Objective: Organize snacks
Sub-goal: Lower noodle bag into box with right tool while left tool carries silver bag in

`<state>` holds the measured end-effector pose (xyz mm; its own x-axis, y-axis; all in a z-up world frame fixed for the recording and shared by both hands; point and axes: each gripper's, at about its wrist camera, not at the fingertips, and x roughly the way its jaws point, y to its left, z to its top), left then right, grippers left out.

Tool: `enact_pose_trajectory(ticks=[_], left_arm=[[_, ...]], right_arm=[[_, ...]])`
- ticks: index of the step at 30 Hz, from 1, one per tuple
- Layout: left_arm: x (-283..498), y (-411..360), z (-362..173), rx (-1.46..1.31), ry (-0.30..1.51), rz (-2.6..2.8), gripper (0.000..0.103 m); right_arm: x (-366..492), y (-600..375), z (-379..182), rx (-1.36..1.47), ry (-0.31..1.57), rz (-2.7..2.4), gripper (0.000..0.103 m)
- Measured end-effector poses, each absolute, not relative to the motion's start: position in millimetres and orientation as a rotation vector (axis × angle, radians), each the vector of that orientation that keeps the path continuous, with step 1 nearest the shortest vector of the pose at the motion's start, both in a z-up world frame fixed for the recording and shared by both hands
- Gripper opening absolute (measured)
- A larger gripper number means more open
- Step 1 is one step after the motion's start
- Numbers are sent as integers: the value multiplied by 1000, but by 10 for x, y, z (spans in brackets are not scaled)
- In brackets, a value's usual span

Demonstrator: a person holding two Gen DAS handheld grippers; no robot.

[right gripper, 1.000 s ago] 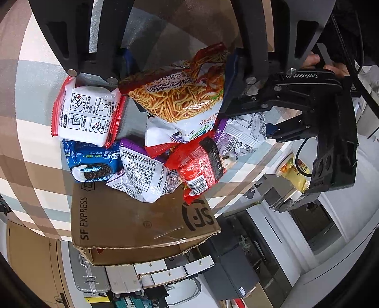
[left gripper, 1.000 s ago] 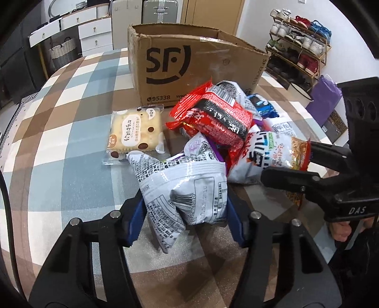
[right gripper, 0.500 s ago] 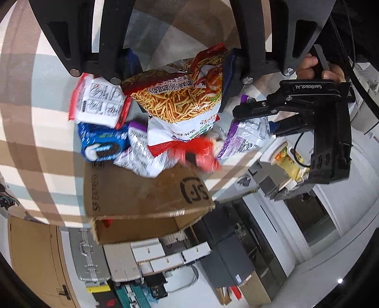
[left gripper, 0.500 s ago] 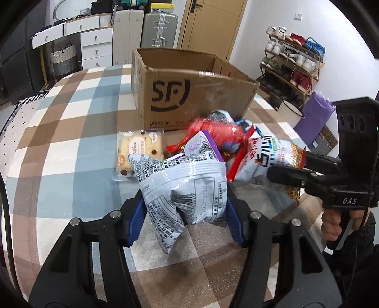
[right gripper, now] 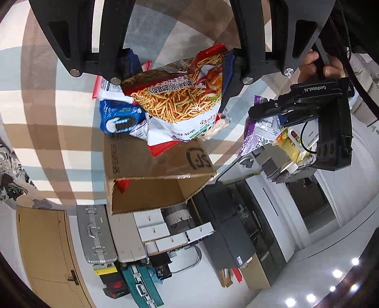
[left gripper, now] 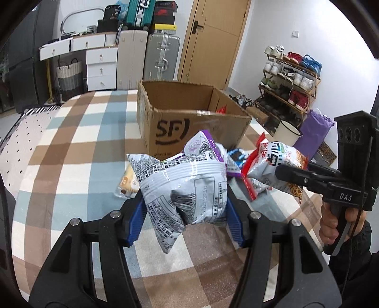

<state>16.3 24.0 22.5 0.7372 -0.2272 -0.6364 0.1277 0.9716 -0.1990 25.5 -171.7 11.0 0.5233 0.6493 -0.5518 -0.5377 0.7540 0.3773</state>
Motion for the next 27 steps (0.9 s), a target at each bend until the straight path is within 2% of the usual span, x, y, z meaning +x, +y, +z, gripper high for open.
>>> enact_pose_trajectory(ticks=[27], left_arm=[[847,85,813,-77,591,-101,57]], right_arm=[[631,-1912,692,218,621,636,55]])
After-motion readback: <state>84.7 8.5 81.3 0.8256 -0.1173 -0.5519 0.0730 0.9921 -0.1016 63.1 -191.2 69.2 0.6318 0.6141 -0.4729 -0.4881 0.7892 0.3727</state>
